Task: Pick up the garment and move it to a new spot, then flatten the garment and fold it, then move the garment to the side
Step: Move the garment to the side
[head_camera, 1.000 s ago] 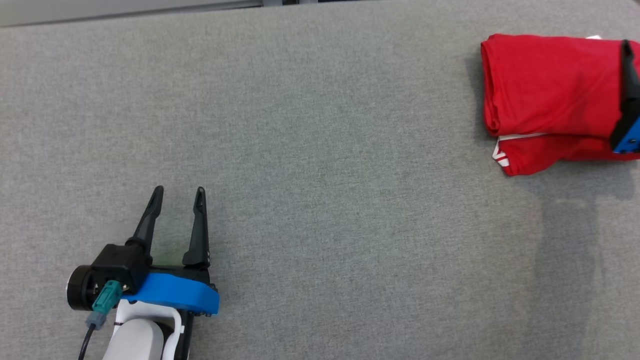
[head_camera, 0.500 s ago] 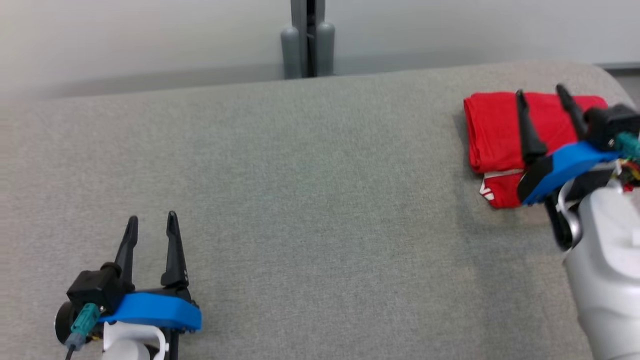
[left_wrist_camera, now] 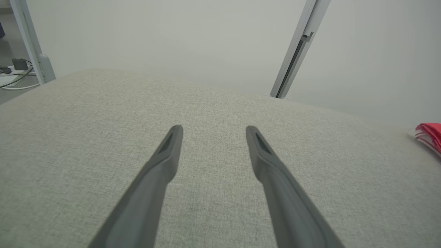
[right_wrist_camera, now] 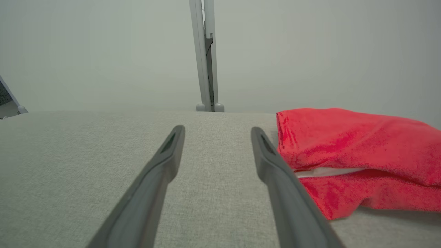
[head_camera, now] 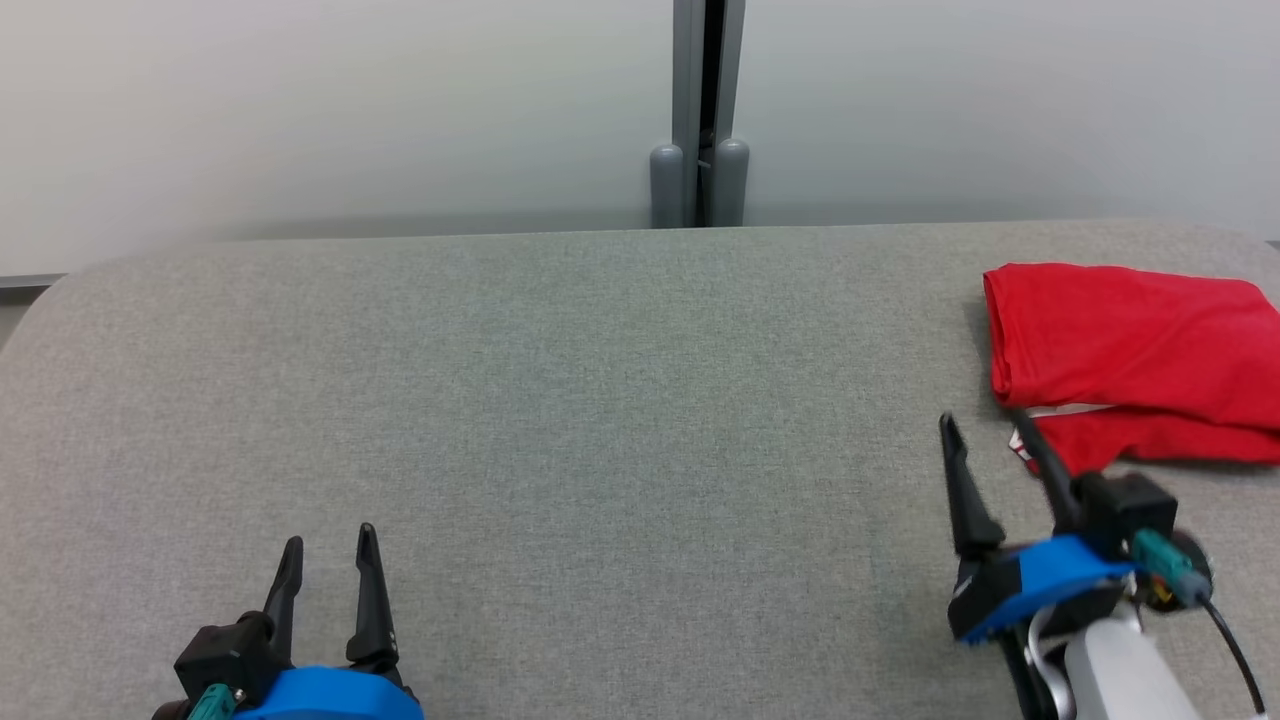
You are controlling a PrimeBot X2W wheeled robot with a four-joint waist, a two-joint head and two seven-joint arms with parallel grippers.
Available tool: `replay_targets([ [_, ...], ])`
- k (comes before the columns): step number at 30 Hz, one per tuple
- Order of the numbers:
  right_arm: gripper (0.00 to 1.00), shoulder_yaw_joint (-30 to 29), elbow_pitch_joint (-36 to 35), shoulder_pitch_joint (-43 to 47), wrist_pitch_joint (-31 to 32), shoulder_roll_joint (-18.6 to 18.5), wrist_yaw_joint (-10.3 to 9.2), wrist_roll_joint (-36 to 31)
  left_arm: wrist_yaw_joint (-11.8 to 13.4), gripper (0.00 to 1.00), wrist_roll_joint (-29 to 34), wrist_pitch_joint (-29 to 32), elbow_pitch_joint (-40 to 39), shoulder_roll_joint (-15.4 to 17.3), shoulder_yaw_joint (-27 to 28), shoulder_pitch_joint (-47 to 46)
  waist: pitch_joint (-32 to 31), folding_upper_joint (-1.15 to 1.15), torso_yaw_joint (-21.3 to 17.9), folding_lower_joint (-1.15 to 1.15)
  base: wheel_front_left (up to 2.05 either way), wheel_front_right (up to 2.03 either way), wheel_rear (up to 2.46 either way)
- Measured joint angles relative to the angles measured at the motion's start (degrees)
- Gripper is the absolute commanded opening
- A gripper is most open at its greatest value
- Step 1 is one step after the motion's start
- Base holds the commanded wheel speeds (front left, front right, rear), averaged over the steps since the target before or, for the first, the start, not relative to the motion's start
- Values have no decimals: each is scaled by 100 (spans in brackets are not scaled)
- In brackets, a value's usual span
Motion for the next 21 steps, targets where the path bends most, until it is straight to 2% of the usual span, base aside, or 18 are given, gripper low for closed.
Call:
replay_targets([
  [5,100,259,-408,656,1,18,0,668,8,100,-11,-5,-23,-100,29,75,-28,0,56,1,0,0,0],
  [21,100,533,-903,1018,0,18,0,647,5,100,142,-7,-108,-142,154,124,-112,0,-23,1,0,0,0],
])
